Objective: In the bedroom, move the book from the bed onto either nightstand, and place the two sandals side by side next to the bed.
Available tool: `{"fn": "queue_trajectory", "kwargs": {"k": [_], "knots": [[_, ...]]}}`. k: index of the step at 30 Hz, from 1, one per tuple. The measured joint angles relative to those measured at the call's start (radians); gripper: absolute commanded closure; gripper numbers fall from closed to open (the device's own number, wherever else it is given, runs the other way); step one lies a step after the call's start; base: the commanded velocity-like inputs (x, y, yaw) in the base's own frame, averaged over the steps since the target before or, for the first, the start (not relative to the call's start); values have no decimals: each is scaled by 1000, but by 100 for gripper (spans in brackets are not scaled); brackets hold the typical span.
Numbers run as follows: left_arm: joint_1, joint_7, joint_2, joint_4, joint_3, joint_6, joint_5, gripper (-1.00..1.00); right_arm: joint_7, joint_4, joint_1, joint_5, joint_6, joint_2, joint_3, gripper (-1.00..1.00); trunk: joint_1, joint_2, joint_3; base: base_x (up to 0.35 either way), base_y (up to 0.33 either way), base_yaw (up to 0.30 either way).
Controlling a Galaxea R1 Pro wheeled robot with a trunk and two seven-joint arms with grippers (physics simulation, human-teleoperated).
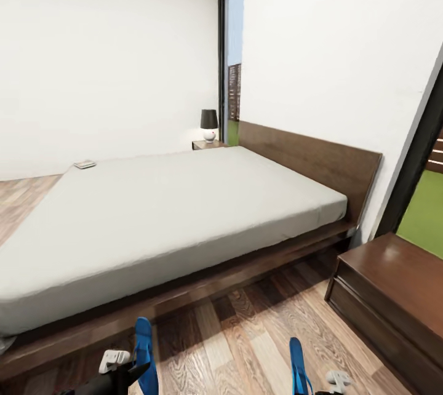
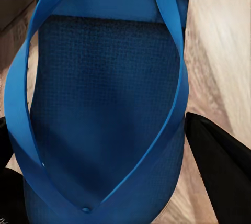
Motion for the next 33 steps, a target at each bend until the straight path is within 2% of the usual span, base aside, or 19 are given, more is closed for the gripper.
{"fn": "queue_trajectory", "kwargs": {"k": [33], "knots": [[0,0,0,0,0,0,0,100,0,0,0,0,0,0,0,100,0,0,0,0,0,287]]}}
